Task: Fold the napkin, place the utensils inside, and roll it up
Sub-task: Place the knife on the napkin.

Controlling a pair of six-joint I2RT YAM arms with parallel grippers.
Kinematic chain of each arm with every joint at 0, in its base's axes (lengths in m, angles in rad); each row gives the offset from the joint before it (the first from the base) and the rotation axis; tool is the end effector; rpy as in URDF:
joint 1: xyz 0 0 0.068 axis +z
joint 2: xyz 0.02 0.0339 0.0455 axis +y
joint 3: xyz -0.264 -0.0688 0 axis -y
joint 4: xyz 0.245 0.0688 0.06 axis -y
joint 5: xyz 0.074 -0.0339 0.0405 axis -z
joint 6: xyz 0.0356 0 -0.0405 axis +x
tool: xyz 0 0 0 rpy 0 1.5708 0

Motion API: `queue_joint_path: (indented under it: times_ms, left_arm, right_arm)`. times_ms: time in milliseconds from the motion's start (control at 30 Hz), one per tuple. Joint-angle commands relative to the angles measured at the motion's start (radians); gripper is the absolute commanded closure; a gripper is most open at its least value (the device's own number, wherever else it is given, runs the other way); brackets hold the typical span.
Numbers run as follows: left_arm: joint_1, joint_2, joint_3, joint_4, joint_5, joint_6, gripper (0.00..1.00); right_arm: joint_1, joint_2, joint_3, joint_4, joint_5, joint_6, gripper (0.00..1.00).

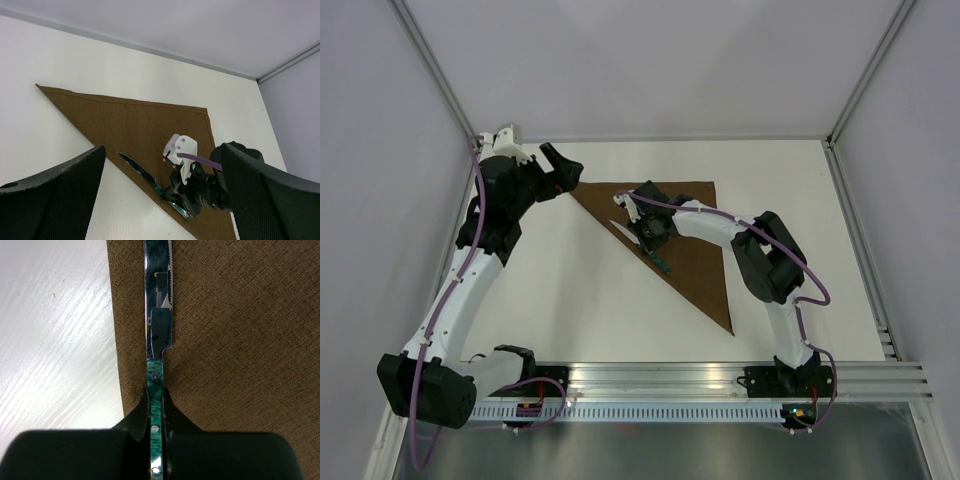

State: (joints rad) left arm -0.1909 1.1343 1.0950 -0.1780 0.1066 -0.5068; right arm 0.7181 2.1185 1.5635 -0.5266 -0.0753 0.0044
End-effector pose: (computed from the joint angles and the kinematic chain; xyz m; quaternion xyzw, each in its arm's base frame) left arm 0.2569 -0.0535 0.3795 -0.0895 0.7741 -0.2528 0.5735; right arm 0.3362 0.2973 0.1641 -0.3472 0.9053 0.1197 0.2135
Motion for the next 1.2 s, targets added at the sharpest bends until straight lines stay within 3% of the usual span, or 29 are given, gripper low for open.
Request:
queue_joint_path:
  times_ms: [0,933,1033,1167]
  left_arm:
    - [0.002,0.002,0.008,0.020,0.007,0.008,0.00]
    - [0.001,0.019,0.003,0.023,0.008,0.014,0.00]
    - [0.001,0.021,0.003,0.026,0.010,0.016,0.00]
    - [0.002,0.018,0.003,0.034,0.015,0.028,0.00]
  right_arm:
    - [0.010,-0.061,-0.002,-0.012,-0.003,0.020,1.00]
    - [0.024,-0.054,-0.034,-0.010,-0.004,0.019,0.99]
    - [0.024,-0.061,-0.033,-0.010,-0.007,0.022,0.92]
    - [0.024,-0.071,-0.028,-0.019,-0.017,0.026,0.75]
